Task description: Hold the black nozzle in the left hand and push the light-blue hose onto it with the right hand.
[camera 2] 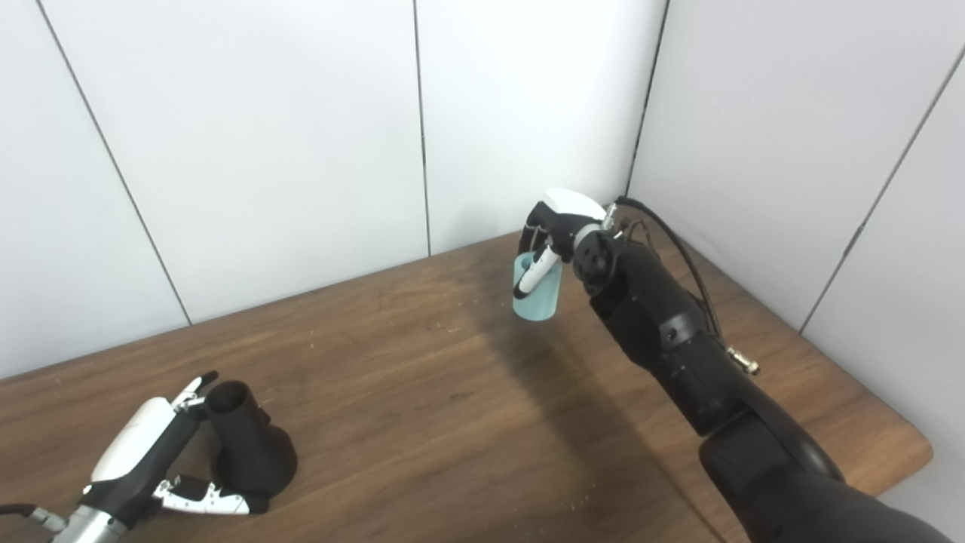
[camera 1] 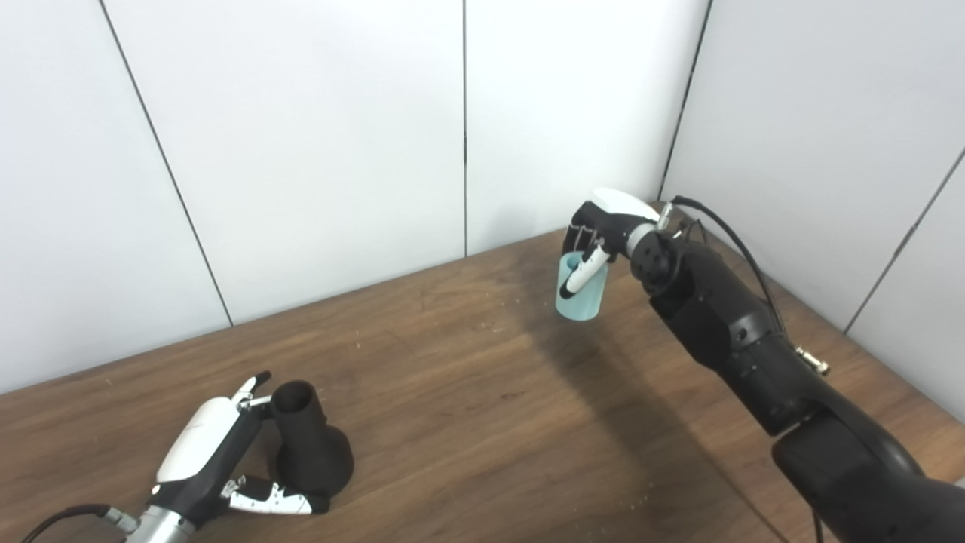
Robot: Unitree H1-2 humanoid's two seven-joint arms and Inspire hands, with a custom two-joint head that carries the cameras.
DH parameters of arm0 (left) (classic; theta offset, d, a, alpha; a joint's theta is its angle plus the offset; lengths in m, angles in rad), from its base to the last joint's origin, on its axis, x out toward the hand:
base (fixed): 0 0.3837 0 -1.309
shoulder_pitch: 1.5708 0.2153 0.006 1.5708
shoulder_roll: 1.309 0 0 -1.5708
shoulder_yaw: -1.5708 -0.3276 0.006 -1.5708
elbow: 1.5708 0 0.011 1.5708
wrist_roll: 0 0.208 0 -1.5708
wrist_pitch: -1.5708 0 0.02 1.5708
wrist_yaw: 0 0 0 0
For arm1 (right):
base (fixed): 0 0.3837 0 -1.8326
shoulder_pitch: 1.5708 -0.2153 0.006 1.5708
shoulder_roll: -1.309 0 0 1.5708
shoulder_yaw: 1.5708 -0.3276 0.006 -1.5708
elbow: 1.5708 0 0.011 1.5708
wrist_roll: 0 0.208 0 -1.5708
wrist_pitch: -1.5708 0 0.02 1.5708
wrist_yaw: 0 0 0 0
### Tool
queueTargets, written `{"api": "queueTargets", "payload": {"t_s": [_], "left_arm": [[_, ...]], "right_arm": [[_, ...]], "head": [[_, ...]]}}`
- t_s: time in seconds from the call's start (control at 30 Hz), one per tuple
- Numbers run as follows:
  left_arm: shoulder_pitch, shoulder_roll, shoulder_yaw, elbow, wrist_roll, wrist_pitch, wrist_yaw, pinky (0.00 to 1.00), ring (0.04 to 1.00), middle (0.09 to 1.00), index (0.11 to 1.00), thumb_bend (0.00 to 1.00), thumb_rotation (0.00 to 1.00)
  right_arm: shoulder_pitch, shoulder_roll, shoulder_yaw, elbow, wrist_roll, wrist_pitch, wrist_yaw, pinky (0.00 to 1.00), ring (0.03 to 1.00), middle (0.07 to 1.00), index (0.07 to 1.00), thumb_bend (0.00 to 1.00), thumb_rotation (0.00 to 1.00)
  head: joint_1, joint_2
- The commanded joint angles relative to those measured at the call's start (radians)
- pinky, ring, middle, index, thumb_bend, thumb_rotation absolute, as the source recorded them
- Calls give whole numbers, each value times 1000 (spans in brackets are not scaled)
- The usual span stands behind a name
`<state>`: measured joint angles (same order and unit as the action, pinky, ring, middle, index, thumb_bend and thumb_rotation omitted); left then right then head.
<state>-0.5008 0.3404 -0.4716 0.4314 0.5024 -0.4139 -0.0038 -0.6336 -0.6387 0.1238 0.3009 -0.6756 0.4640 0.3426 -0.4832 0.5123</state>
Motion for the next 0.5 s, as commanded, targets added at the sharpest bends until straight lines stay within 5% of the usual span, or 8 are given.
{"api": "queueTargets", "payload": {"t_s": [0.0,0.33,0.47], "left_arm": [[44,41,-26,31,65,37,-72,1000,585,472,488,527,0],[43,26,-30,7,60,67,-94,1000,587,473,487,527,0],[46,18,-34,-5,55,83,-103,1000,598,473,488,527,0]], "right_arm": [[-28,-33,-6,-34,4,2,-7,432,478,488,470,520,0],[-90,23,-25,-221,4,5,41,426,472,490,467,521,0],[-132,44,7,-322,28,-11,75,414,459,486,474,521,0]], "head": [[-1,1],[46,7],[74,10]]}}
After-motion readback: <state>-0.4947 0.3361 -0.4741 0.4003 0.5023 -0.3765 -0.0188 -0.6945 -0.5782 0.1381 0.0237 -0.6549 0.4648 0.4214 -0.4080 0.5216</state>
